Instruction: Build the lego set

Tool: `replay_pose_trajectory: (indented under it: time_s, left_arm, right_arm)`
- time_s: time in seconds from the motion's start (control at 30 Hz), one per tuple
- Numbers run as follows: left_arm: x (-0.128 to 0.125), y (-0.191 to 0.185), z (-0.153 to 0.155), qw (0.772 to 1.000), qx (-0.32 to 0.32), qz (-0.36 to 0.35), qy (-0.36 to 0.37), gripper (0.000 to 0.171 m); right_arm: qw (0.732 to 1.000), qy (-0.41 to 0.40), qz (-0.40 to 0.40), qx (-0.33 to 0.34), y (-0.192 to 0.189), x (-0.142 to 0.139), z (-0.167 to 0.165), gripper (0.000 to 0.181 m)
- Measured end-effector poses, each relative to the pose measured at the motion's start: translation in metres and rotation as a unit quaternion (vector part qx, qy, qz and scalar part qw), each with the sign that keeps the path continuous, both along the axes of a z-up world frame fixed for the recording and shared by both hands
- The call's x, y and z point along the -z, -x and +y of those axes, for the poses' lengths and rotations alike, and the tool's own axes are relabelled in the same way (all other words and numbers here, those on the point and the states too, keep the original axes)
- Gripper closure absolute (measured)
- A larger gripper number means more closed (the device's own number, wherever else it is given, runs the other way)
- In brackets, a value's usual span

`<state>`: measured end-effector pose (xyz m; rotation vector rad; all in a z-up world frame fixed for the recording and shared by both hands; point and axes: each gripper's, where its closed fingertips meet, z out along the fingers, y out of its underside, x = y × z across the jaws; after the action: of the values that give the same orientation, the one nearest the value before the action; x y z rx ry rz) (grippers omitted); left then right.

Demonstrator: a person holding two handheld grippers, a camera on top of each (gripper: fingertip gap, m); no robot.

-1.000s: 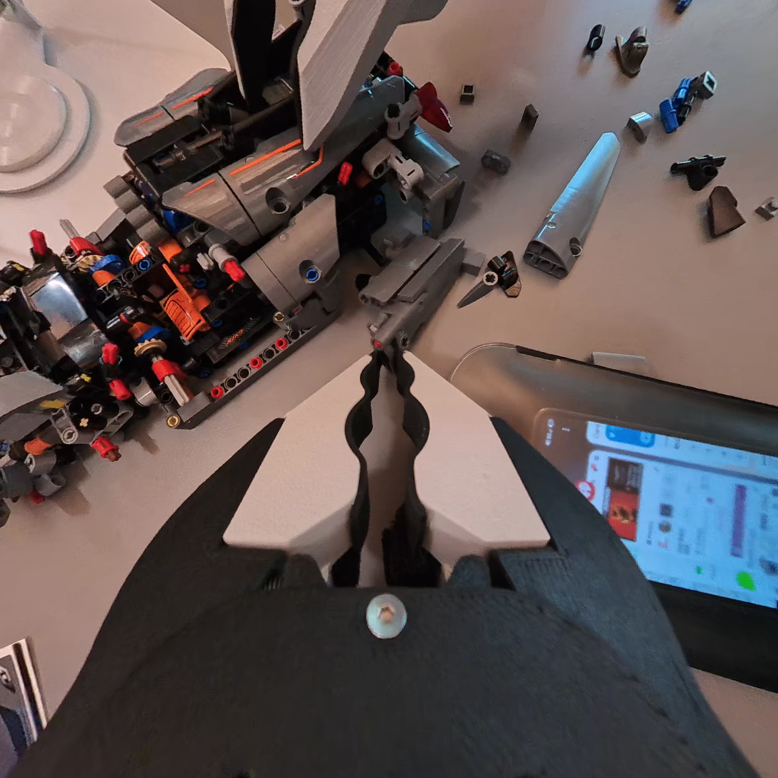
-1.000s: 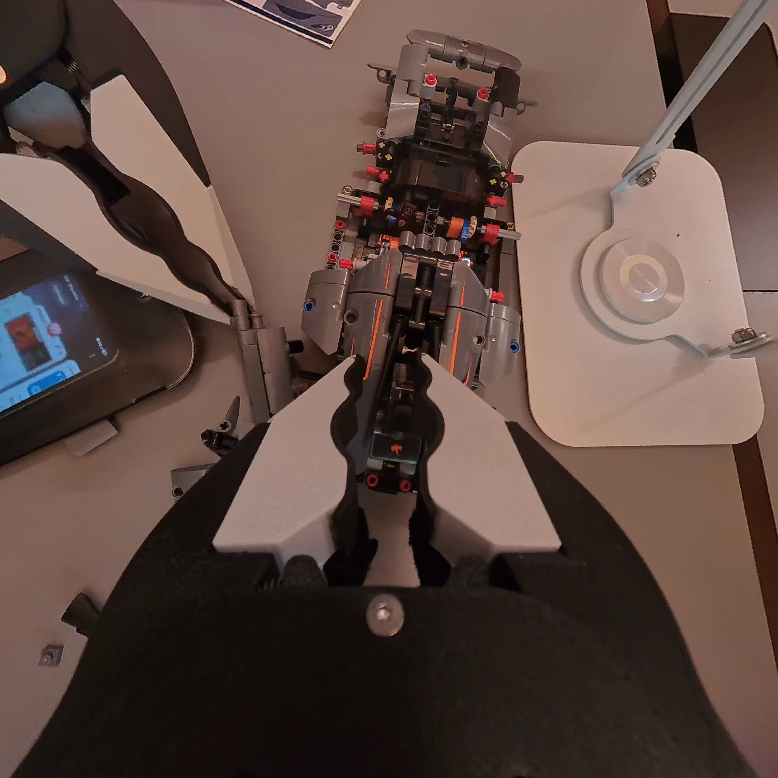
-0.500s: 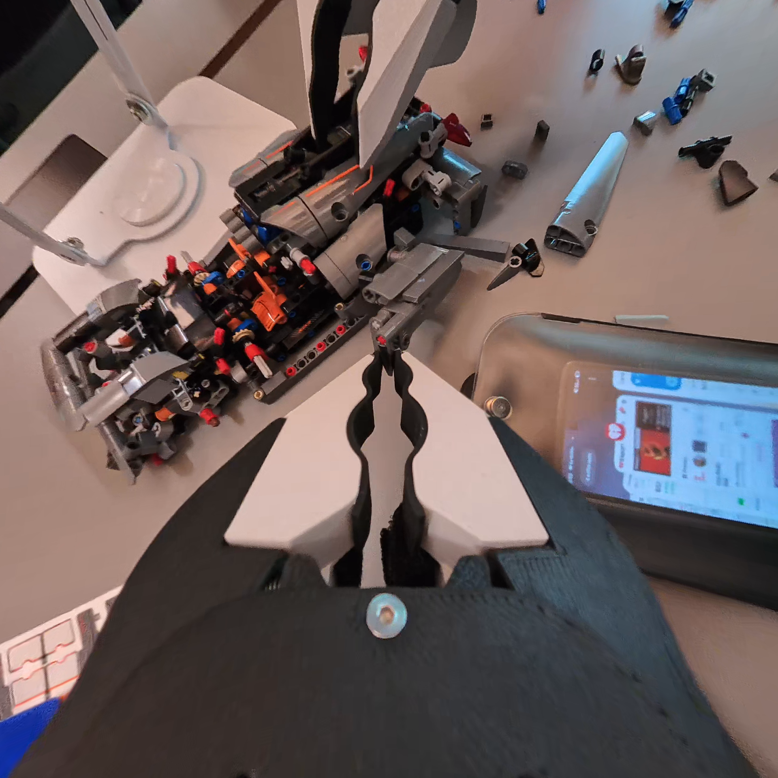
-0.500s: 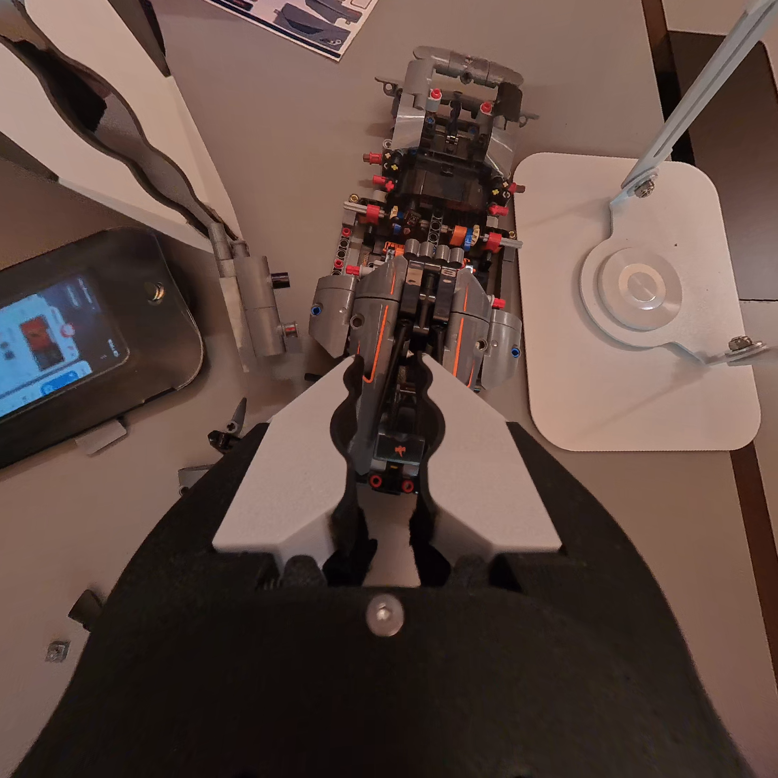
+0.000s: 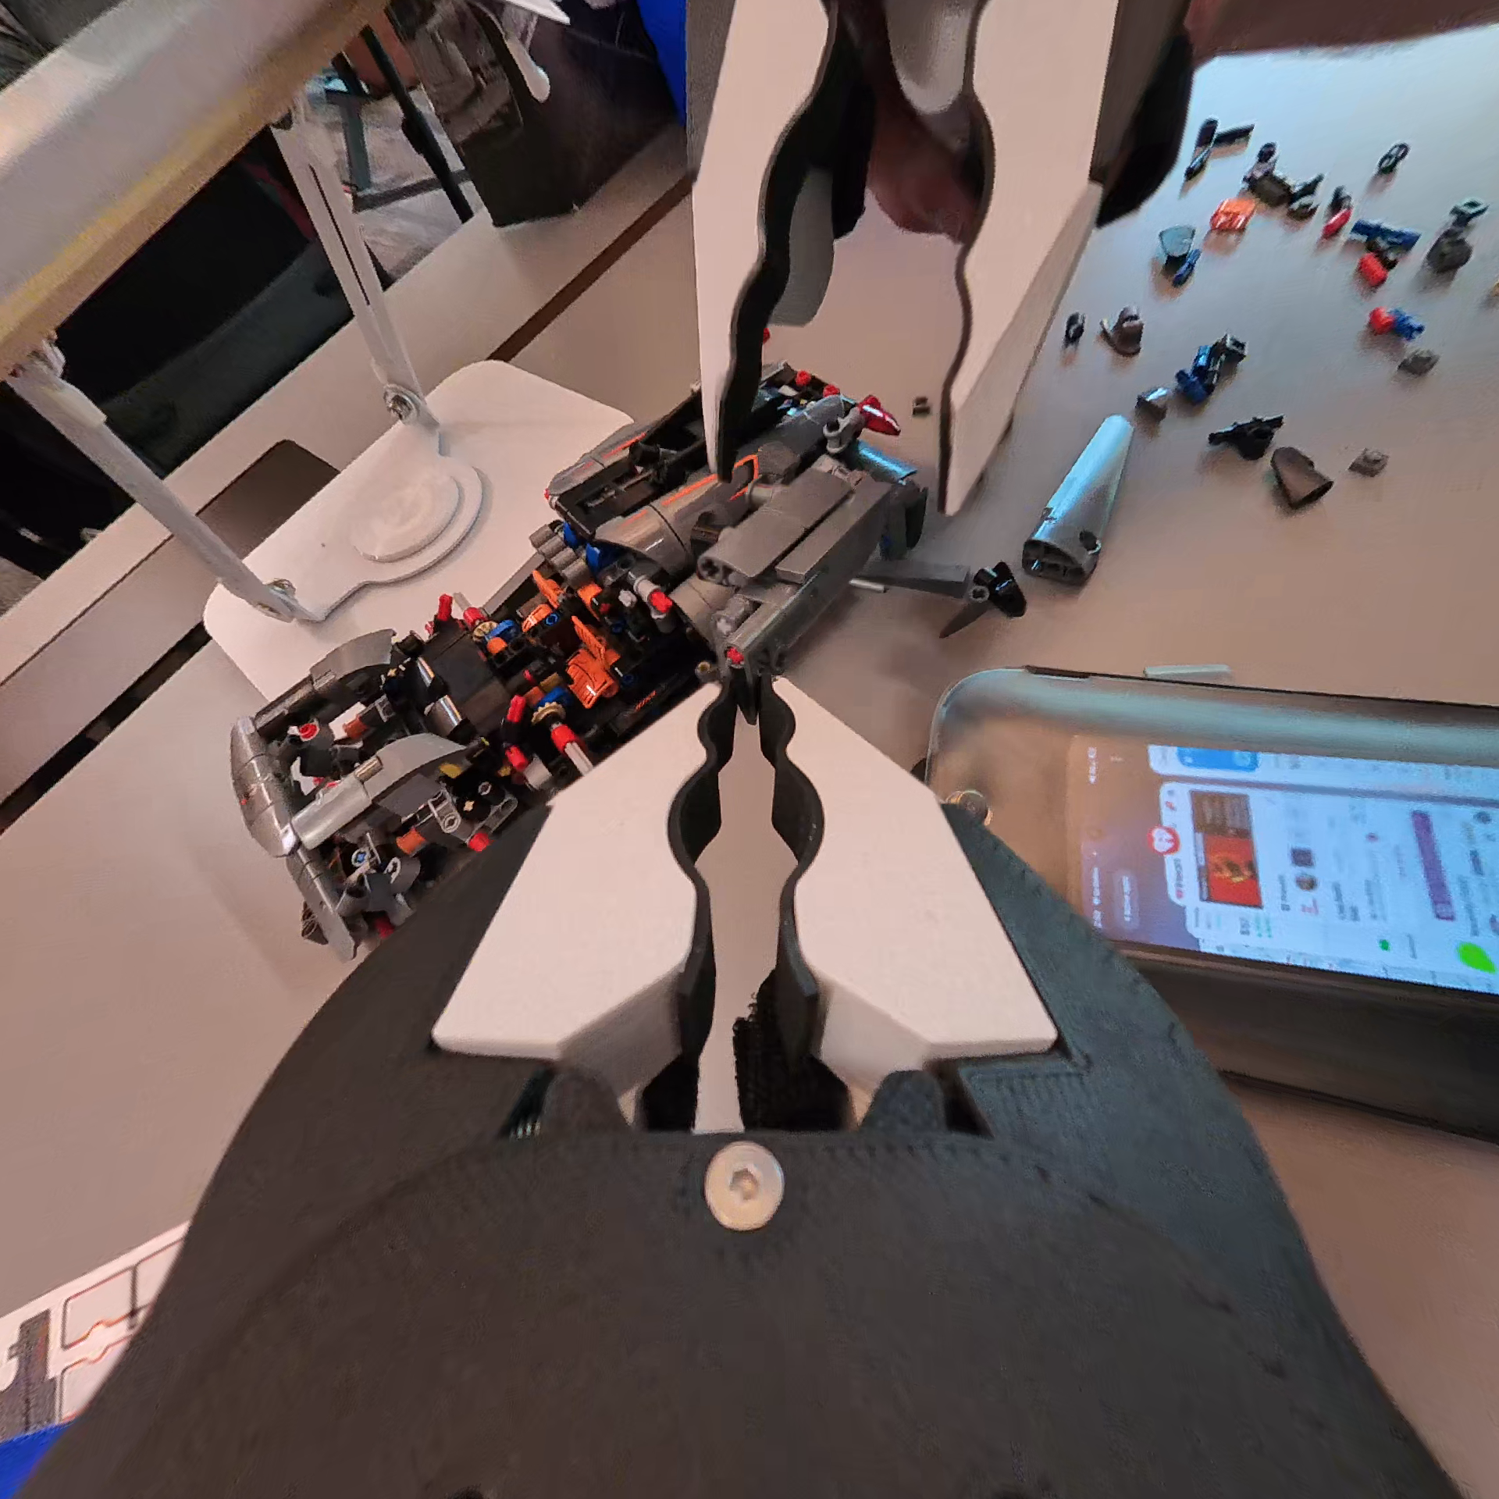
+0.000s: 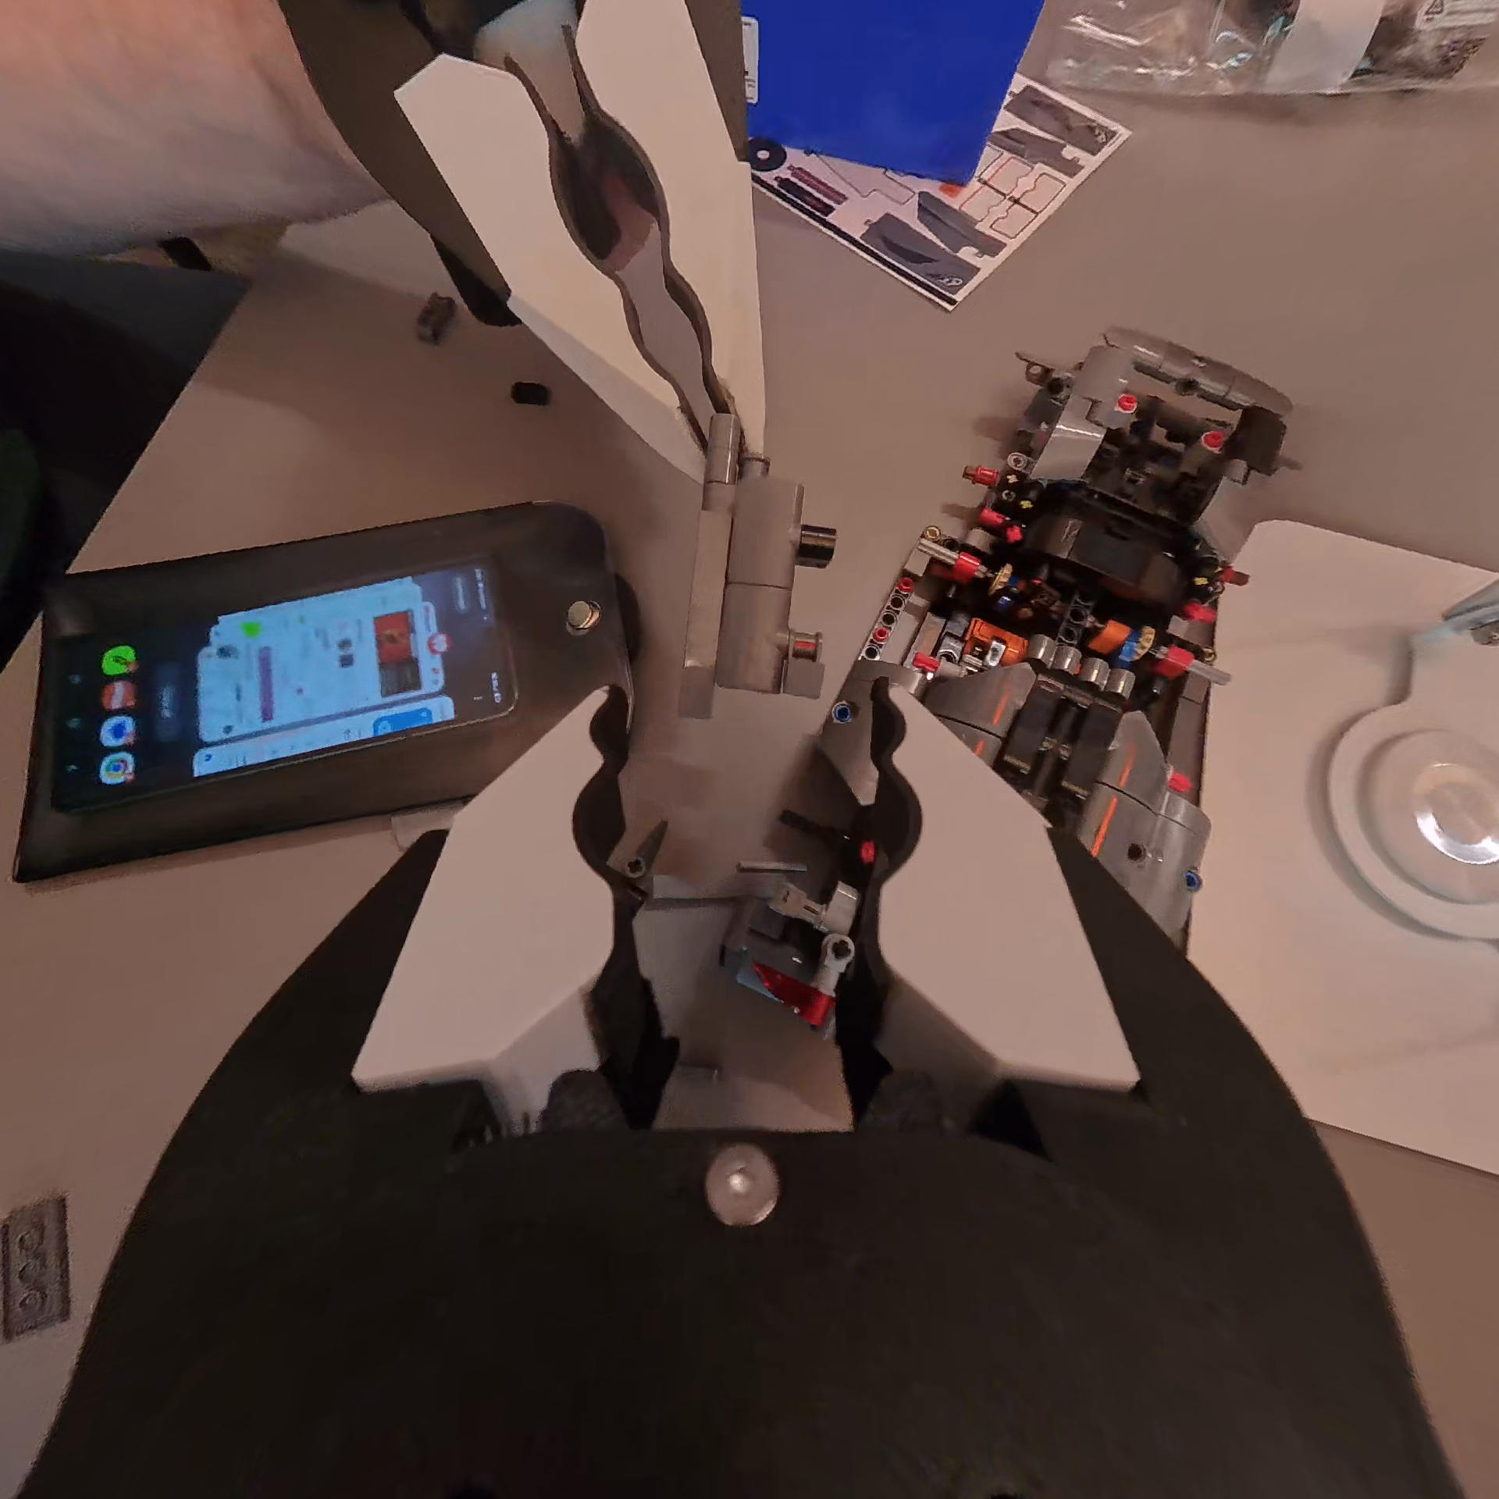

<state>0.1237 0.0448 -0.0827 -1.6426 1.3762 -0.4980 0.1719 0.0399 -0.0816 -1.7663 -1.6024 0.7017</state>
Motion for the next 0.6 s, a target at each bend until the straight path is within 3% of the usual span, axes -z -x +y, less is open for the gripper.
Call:
replay_pose_trajectory:
  time_s: [0.27,0.6]
  left_arm:
    - [0.002,-0.01,0.005,1.0,-0.002,-0.021,0.01,0.168]
    - [-0.004,-0.012,0.016,0.999,-0.025,-0.048,0.005,0.167]
  right_arm:
    - [0.999,-0.028,-0.022,0.019,0.0,0.006,0.005,0.147]
    - [0.998,-0.019,-0.011,0.052,-0.002,0.004,0.014,0.149]
